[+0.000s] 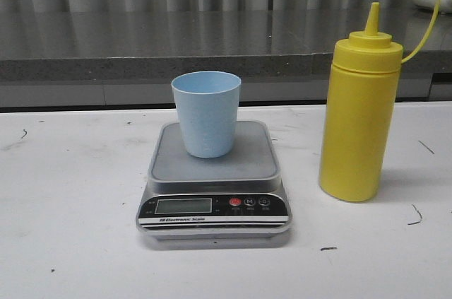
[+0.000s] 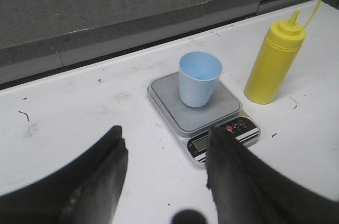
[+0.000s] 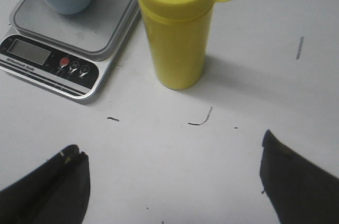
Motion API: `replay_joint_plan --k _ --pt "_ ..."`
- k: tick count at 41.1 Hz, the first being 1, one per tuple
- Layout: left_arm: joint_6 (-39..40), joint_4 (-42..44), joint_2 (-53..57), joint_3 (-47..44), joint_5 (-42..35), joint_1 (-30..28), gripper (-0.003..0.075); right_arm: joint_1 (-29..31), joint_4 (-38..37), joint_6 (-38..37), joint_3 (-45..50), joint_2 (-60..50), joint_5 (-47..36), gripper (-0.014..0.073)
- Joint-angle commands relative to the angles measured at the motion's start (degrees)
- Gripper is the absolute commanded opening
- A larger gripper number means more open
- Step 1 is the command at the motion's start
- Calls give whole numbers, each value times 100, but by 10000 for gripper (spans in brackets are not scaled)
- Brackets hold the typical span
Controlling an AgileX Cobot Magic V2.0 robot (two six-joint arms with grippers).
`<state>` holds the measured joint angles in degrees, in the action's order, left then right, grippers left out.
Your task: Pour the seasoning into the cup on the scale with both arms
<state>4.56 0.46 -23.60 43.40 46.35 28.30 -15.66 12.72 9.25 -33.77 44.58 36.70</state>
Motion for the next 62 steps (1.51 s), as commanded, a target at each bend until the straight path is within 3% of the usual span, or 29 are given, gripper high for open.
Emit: replay_joint_plan --k 1,17,30,38,45,62 --pt "20 -46 -38 130 -438 2 347 -159 393 35 484 17 -1342 663" --pt "20 -46 -38 130 -438 2 347 -1109 446 41 2325 944 -5679 663" --pt "20 -46 -38 130 -438 2 347 -1252 411 -351 2406 2713 -8365 663" --pt "20 -46 -38 130 -438 2 347 -1252 -64 -979 2377 3827 -9751 663" --pt "20 -46 -38 130 -438 2 347 -1252 -210 -1037 2254 4874 -10930 663" --pt "20 -46 -38 130 -448 2 347 -1234 300 -925 1397 5843 -11041 663"
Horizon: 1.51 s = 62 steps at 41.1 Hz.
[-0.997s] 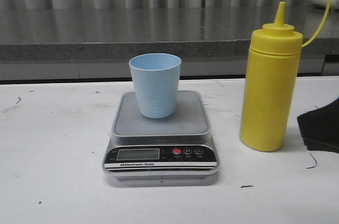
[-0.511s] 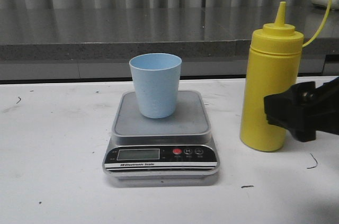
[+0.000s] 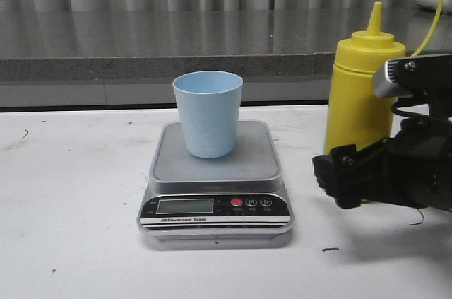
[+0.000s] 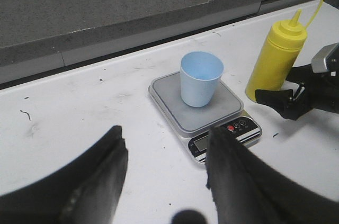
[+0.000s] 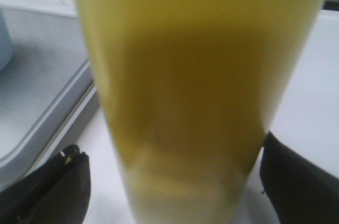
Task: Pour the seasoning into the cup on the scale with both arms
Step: 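Move the right gripper to the yellow squeeze bottle and grasp it, then lift the yellow bottle with the right gripper and tilt nozzle toward cup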
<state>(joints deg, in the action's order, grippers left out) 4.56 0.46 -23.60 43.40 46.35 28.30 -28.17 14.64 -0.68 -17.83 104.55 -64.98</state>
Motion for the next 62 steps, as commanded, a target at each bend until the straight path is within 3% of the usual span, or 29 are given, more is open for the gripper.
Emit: replay_joint_plan --k 1,20,24,30,38,45,55,62 --pt "20 -46 -38 130 -448 2 347 17 124 68 -263 -154 -873 663" --pt "20 -46 -38 130 -448 2 347 398 135 186 -667 -154 -855 654" --pt "20 -46 -38 130 -448 2 347 404 -190 186 -667 -154 -868 566" --pt "20 -46 -38 130 -448 2 347 404 -542 186 -667 -154 -868 349" --pt "20 -46 -38 130 -448 2 347 404 -537 255 -661 -423 -609 330" --pt "20 -46 -38 130 -448 2 347 404 -508 768 -743 -1415 904 330" --pt "20 -46 -38 130 -448 2 347 404 -500 2183 -1764 -2664 4709 330" --pt "20 -46 -38 130 -448 2 347 404 -546 3046 -2885 -2764 6717 330"
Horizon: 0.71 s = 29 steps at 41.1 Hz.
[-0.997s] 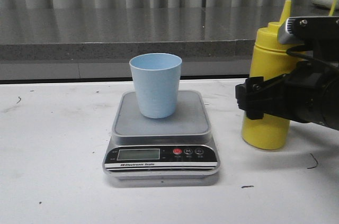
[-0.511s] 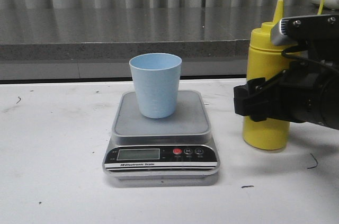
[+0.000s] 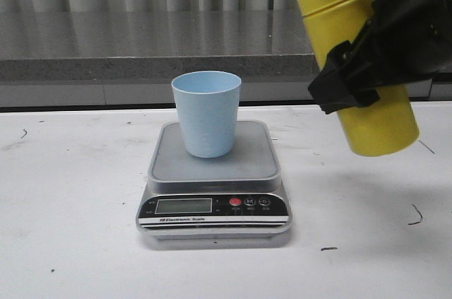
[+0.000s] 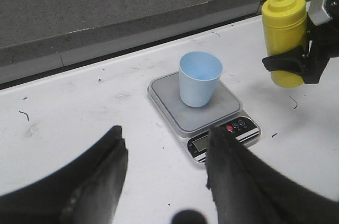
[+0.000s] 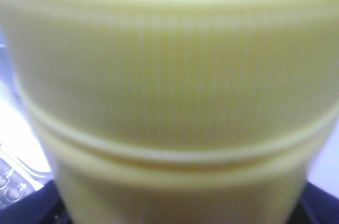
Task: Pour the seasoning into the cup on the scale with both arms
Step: 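Lift the yellow bottle with the right gripper and tilt nozzle toward cup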
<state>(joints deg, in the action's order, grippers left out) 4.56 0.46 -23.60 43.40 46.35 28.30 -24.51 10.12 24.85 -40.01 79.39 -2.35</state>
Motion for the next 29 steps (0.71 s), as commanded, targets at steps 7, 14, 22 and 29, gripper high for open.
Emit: replay_joint_plan --k 7,14,22,29 --pt "20 -46 -38 130 -448 2 347 38 -542 940 -1695 -212 1707 330" --pt "20 -46 -38 130 -448 2 347 15 -1579 929 -2571 134 2790 330" --pt "20 -46 -38 130 -448 2 347 -364 -2960 896 -3298 714 3944 330" --pt "20 -46 -38 130 -448 2 347 -712 -4078 669 -3528 1114 4404 330"
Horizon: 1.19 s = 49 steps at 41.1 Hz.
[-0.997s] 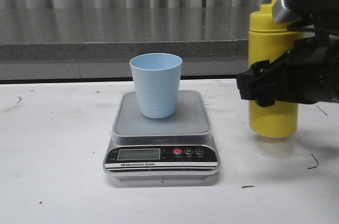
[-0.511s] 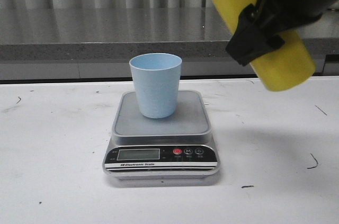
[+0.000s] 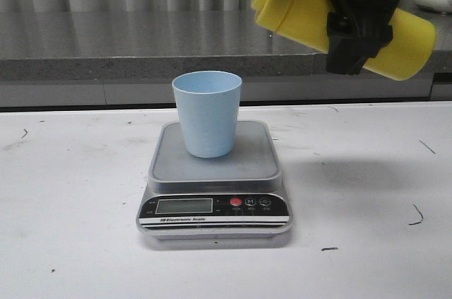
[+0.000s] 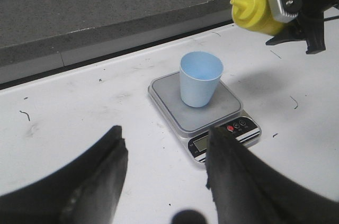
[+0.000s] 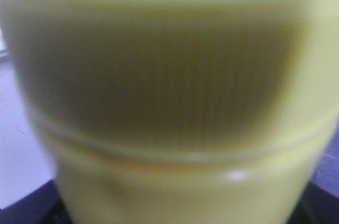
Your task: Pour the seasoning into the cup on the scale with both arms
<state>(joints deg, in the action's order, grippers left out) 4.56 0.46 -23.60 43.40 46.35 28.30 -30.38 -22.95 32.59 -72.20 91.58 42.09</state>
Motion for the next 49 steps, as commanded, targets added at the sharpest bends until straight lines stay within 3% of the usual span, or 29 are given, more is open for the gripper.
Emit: replay_joint_plan --k 1,18,25,49 --pt "20 -46 -38 130 -448 2 347 -165 -890 -165 -317 -63 -31 330" --pt "20 -46 -38 130 -448 2 347 -703 -3443 -253 -317 315 49 330" --pt "20 -46 -38 130 -448 2 347 -779 -4124 -253 -317 326 170 330" --pt "20 -46 -38 130 -448 2 347 -779 -4299 -253 -317 326 284 330"
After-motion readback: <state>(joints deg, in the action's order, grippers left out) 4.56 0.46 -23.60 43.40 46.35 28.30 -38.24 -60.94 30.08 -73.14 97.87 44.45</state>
